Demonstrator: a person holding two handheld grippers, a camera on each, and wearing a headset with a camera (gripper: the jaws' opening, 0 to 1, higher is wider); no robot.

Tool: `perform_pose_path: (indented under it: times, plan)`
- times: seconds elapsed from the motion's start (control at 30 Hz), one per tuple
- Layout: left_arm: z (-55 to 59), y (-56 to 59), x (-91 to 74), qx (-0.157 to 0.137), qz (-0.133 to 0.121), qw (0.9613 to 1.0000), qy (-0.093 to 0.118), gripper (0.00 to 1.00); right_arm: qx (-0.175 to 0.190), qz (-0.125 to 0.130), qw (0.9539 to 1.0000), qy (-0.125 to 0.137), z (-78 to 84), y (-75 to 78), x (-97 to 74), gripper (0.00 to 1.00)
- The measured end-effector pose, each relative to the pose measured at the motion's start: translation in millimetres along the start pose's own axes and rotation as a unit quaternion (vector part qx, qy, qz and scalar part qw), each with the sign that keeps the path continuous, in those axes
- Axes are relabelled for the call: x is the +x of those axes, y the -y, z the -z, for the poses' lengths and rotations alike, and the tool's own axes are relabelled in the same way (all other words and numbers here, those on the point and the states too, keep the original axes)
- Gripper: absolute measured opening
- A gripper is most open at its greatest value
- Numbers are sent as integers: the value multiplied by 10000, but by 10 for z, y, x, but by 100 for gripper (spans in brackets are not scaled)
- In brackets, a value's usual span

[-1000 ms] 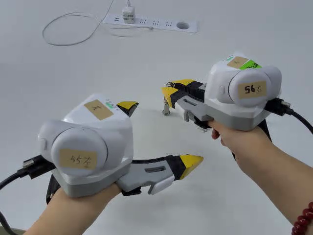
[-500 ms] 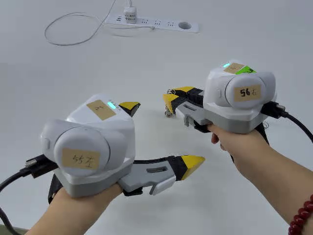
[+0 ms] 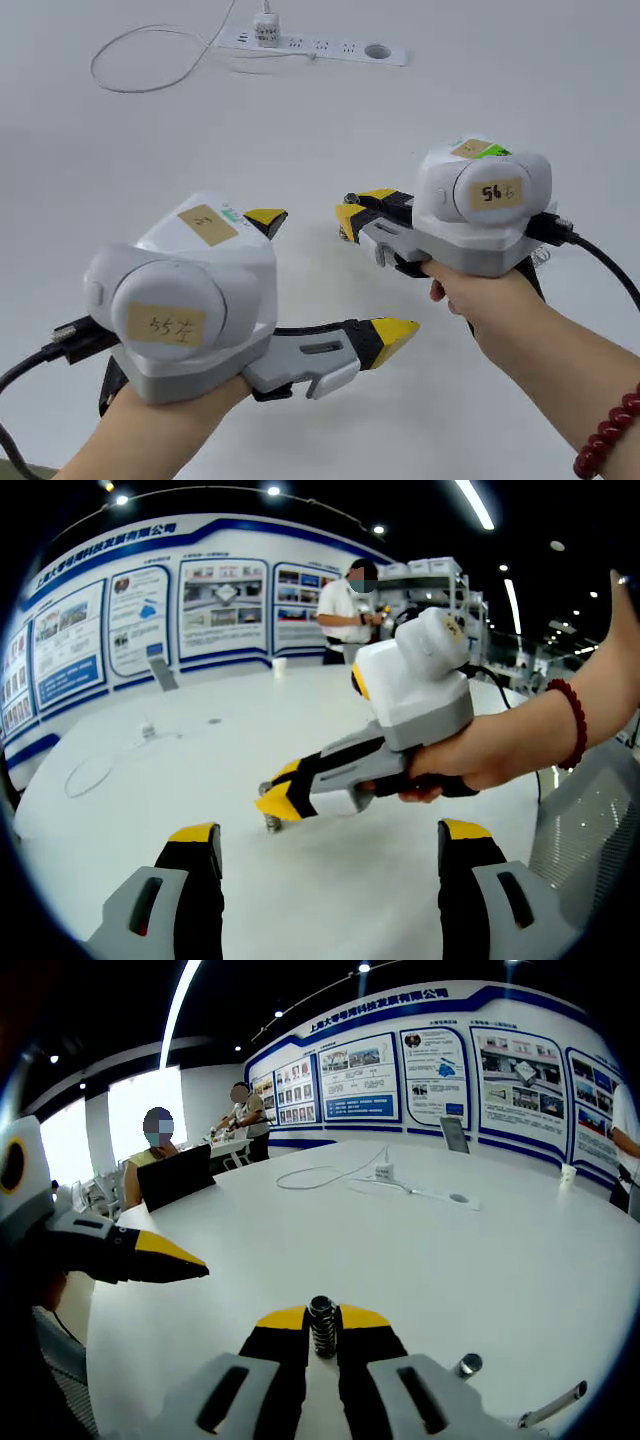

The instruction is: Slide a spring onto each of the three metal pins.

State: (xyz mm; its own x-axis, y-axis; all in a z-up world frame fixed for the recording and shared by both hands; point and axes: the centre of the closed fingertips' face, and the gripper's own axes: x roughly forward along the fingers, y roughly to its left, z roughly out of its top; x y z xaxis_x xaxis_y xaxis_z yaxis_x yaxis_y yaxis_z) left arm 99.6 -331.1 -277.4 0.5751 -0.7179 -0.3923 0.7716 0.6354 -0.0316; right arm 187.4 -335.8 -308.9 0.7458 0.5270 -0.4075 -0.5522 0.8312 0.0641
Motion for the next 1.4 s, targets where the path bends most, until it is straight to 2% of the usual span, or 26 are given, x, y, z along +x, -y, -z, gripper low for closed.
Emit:
perform_pose_path:
  times: [0.4,0.63,0.83,1.4]
  plan:
    - [-3,22,3,17,32,10000,-2,91,107,-13,9999,-38,5,-14,-4,12]
    - [-16,23,-3,22,29,10000,20,91,165,-131,9998,8,-46,-74,-62,18]
    - [-24,30,-1,37,37,10000,29,92,245,-217,9994,147,-168,-106,-155,22]
    - [-62,39,-7,37,41,9999,102,94,202,-137,9996,144,-262,-52,-458,26]
